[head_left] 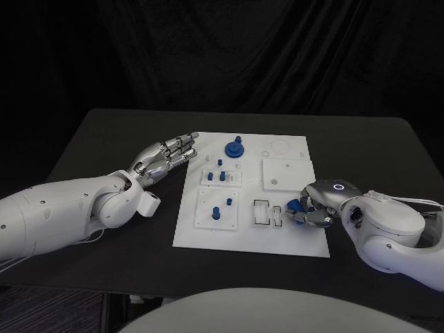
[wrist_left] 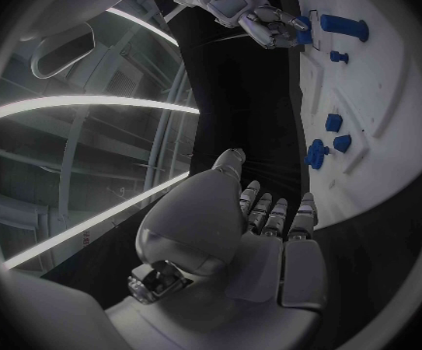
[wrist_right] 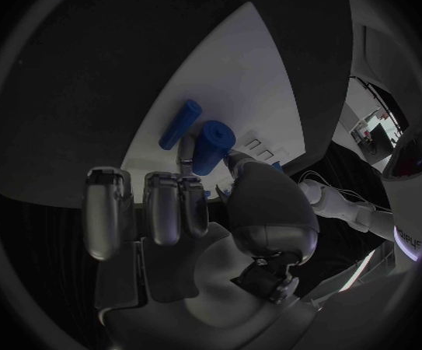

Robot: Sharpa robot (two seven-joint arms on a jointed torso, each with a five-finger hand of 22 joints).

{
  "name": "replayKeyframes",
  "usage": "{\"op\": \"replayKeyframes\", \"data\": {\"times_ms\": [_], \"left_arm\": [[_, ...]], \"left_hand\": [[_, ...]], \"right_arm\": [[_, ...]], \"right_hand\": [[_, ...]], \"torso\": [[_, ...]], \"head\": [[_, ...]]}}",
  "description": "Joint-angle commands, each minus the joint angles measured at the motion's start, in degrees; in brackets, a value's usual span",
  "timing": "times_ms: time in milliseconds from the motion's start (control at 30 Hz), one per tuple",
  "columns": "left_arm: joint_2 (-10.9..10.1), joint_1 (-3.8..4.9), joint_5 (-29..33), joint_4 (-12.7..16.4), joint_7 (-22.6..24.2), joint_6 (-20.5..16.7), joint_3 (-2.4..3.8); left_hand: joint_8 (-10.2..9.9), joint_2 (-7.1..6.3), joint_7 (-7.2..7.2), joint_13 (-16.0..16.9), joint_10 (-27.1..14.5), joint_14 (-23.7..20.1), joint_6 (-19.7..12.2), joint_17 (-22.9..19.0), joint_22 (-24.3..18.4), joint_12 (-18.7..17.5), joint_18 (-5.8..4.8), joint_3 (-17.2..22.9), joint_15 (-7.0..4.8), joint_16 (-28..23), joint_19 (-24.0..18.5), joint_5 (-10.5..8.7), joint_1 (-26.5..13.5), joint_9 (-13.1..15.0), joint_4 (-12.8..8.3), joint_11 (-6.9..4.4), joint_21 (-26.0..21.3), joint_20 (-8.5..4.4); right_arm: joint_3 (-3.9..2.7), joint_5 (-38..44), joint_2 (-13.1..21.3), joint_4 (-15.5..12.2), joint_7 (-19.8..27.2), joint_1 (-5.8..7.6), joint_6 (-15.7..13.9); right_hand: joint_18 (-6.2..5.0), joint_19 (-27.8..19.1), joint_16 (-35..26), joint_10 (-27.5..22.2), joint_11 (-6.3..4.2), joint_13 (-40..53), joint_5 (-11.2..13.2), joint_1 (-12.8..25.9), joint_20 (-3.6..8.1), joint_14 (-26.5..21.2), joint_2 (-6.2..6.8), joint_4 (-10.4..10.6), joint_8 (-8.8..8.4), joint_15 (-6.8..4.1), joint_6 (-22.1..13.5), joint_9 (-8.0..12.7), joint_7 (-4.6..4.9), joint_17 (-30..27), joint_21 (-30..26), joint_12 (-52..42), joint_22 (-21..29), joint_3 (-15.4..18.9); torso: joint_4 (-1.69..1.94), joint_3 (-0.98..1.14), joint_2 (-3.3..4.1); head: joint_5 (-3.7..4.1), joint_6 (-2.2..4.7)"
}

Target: Assemble the parts on the task board

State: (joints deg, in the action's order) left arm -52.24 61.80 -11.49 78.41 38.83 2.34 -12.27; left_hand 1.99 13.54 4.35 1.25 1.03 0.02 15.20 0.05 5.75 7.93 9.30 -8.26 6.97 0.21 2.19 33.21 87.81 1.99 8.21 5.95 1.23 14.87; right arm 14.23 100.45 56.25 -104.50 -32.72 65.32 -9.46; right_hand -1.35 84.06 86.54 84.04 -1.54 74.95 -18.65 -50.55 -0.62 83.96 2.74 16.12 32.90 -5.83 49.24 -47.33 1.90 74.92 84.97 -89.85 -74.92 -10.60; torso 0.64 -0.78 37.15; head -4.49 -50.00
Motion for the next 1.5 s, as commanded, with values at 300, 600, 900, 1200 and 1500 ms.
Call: {"op": "replayKeyframes", "data": {"times_ms": [300,600,900,1200,1500], "left_arm": [[0.23,-0.17,0.20,-0.12,0.67,1.09,0.06],[0.21,-0.27,0.20,-0.21,0.70,1.17,0.06],[0.17,-0.43,0.20,-0.21,0.72,1.24,0.06],[0.24,-0.51,0.20,-0.23,0.72,1.24,0.06],[0.22,-0.54,0.20,-0.23,0.74,1.09,0.06]], "left_hand": [[0.46,0.22,0.59,0.04,-0.07,-0.02,0.19,-0.05,0.02,-0.02,1.03,0.05,-0.09,-0.21,0.00,0.34,-0.39,0.13,-0.36,-0.02,0.28,0.23],[0.49,0.21,0.65,0.04,-0.07,-0.02,0.32,-0.05,0.03,-0.02,1.03,0.08,-0.09,-0.21,0.01,0.35,-0.39,0.15,-0.41,-0.02,0.29,0.24],[0.49,0.21,0.69,0.04,-0.07,-0.02,0.34,-0.05,0.03,-0.03,1.03,0.11,-0.07,-0.21,0.01,0.36,-0.39,0.15,-0.45,-0.02,0.29,0.25],[0.49,0.21,0.69,0.04,-0.07,-0.02,0.34,-0.05,0.03,-0.03,1.03,0.11,-0.07,-0.21,0.01,0.36,-0.39,0.15,-0.45,-0.02,0.29,0.25],[0.50,0.21,0.75,0.04,-0.08,-0.02,0.34,-0.05,0.08,-0.03,1.04,0.18,-0.03,-0.21,0.04,0.38,-0.38,0.14,-0.54,0.01,0.30,0.28]], "right_arm": [[-0.01,-4.51,-1.36,1.70,1.01,-0.20,0.63],[-0.03,-9.11,-1.74,1.89,3.54,-0.29,-5.45],[-0.35,-19.38,-1.02,0.78,5.69,-0.26,-12.23],[-1.03,-30.48,-0.29,-0.60,8.73,0.44,-17.54],[-1.18,-41.64,-0.35,-1.93,9.30,1.03,-15.20]], "right_hand": [[0.03,3.79,0.13,5.96,-0.69,15.05,-6.36,-5.60,-0.13,4.57,1.10,-1.17,-1.47,0.17,1.54,-0.12,-0.18,7.30,0.20,-0.15,-13.34,-1.82],[0.23,4.13,0.57,5.96,-1.85,15.05,-18.67,-11.17,0.70,4.75,2.35,-5.79,-1.40,-0.78,4.08,-1.24,-1.49,8.23,1.00,-0.15,-13.62,-5.94],[0.26,4.17,0.63,5.96,-2.38,15.05,-25.76,-12.86,1.21,4.76,3.72,-10.61,-0.89,-1.25,4.26,-3.46,-2.00,8.30,1.15,-0.15,-13.65,-9.80],[0.26,4.17,0.68,5.96,-2.37,15.05,-26.59,-11.97,1.27,4.79,3.41,-10.82,-0.63,-1.27,4.25,-4.14,-1.95,8.39,1.14,-0.15,-13.64,-10.46],[0.16,4.01,0.58,5.96,-2.28,15.05,-25.27,-10.92,1.25,4.74,2.84,-10.92,-0.60,-1.21,3.67,-4.86,-1.83,8.11,0.80,-0.15,-13.51,-10.90]], "torso": [[-0.03,-0.03,-0.05],[-0.04,-0.01,-0.06],[-0.04,-0.04,-0.04],[0.01,-0.06,0.00],[-0.01,-0.04,0.07]], "head": [[-0.01,0.00],[-0.18,0.00],[-0.29,0.00],[-0.31,0.00],[-0.40,0.00]]}}
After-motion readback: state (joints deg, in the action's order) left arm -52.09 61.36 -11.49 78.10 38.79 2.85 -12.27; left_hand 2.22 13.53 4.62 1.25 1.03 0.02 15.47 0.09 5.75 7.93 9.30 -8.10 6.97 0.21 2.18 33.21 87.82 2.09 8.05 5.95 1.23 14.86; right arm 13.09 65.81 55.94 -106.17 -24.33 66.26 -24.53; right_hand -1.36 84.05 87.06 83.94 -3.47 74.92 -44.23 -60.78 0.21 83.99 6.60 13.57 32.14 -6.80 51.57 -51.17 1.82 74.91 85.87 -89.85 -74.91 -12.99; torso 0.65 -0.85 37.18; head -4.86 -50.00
